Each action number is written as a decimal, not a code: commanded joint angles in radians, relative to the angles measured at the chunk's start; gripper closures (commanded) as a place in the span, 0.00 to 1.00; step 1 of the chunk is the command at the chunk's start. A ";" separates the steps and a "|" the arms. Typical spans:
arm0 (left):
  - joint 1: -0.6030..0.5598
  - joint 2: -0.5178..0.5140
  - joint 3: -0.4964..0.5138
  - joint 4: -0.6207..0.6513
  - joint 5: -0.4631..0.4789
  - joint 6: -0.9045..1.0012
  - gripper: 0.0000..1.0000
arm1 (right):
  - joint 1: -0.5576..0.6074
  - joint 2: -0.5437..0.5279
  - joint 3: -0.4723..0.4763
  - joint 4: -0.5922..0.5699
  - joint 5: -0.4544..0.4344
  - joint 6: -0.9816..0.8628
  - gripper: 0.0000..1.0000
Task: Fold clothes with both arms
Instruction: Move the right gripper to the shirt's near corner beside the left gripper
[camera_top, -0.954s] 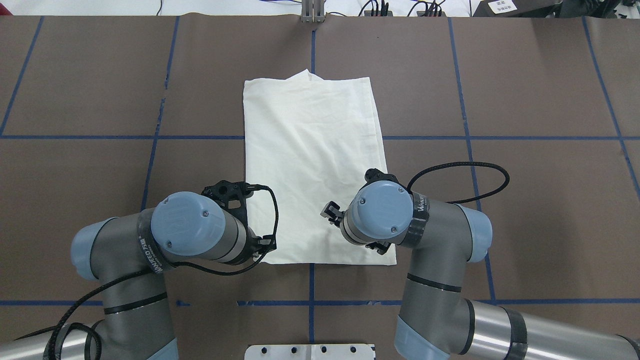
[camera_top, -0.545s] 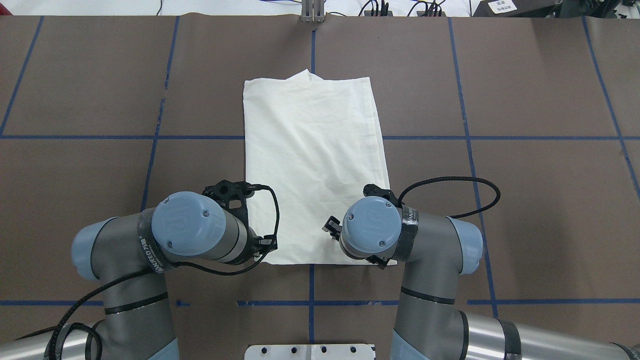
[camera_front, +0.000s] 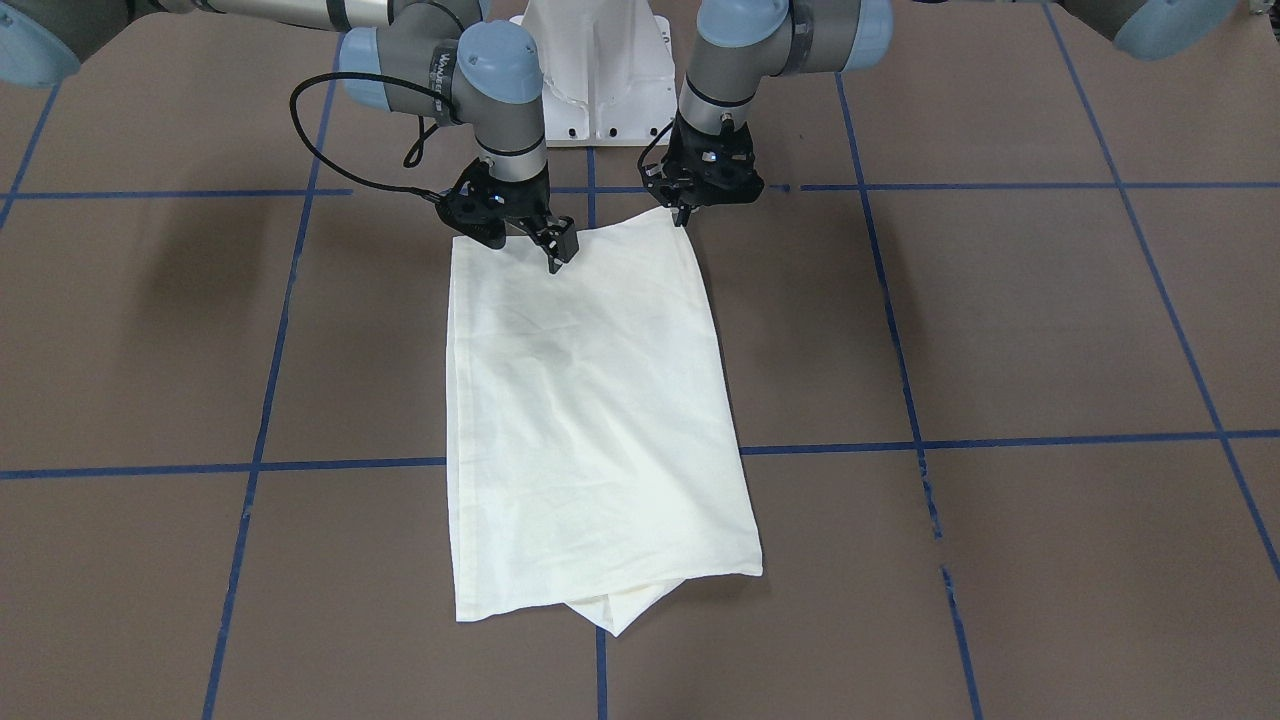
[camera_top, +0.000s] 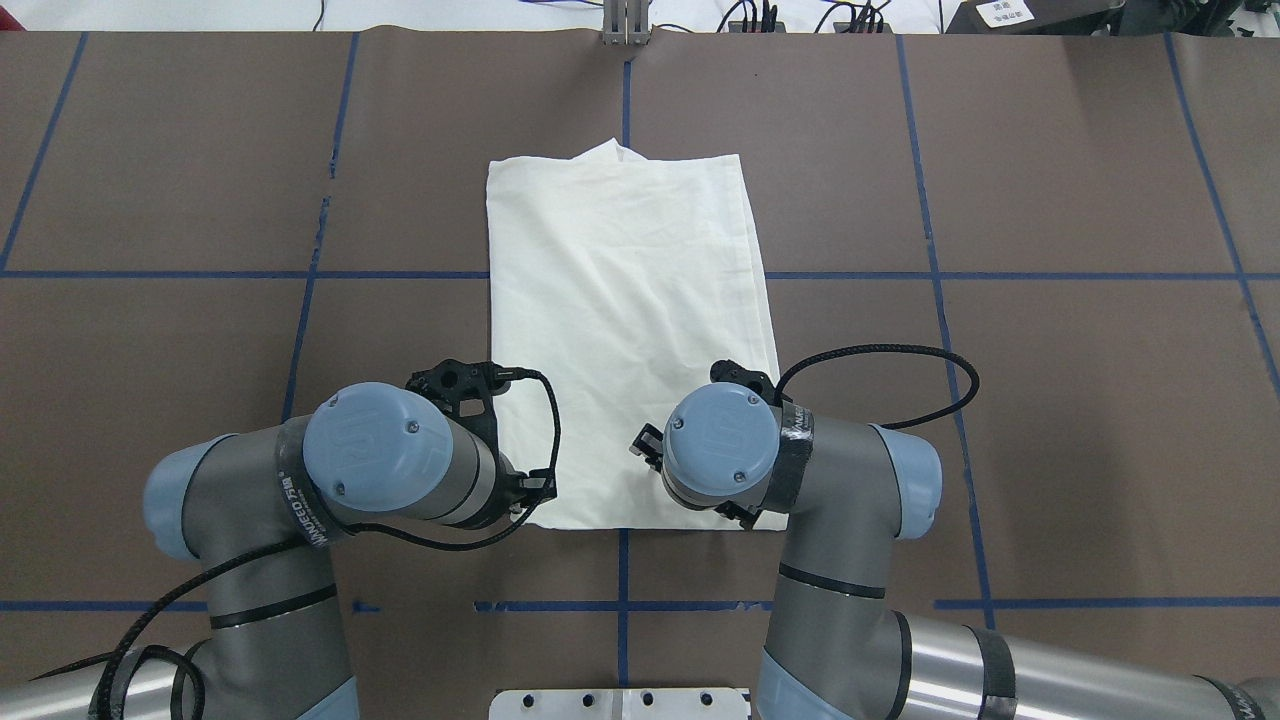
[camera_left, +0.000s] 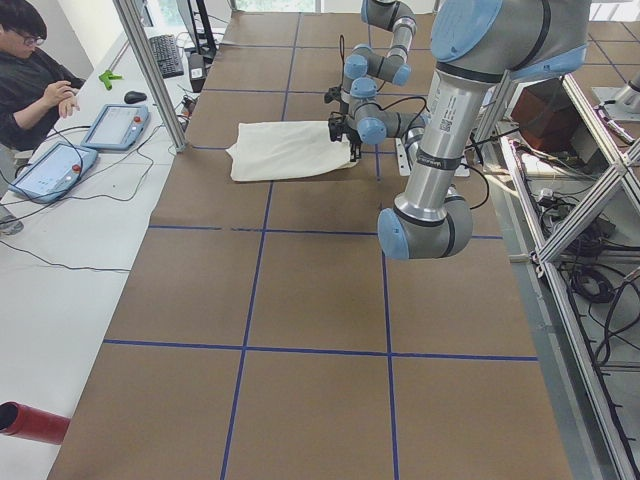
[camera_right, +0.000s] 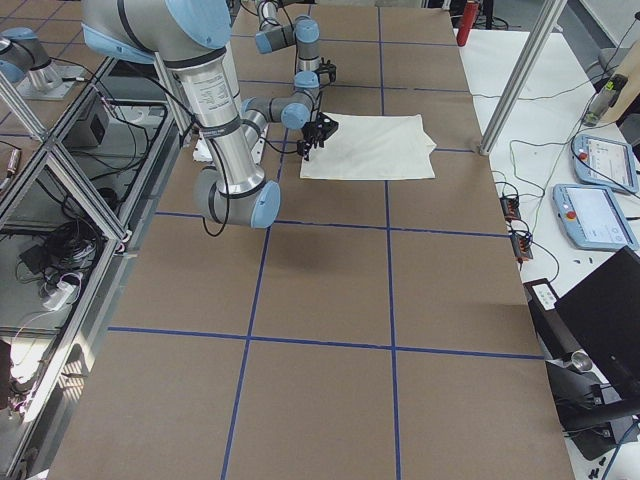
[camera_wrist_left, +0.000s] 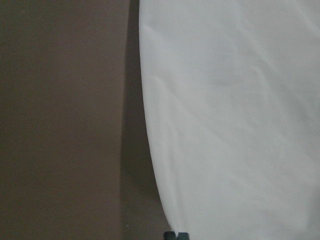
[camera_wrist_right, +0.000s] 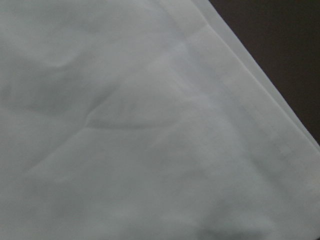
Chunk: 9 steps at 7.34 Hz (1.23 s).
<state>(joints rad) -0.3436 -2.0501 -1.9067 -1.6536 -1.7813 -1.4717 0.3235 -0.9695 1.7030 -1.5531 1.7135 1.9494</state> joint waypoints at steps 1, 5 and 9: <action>0.000 -0.002 0.000 0.000 0.000 0.001 1.00 | 0.003 0.009 -0.029 0.002 0.000 -0.001 0.00; 0.000 -0.008 0.000 0.000 0.000 -0.002 1.00 | 0.005 -0.001 -0.019 -0.005 0.003 -0.003 0.00; 0.000 -0.008 0.000 0.000 0.000 -0.002 1.00 | -0.006 -0.031 0.007 -0.018 -0.005 0.009 0.00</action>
<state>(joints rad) -0.3436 -2.0586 -1.9067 -1.6536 -1.7809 -1.4742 0.3256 -0.9897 1.7040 -1.5691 1.7132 1.9538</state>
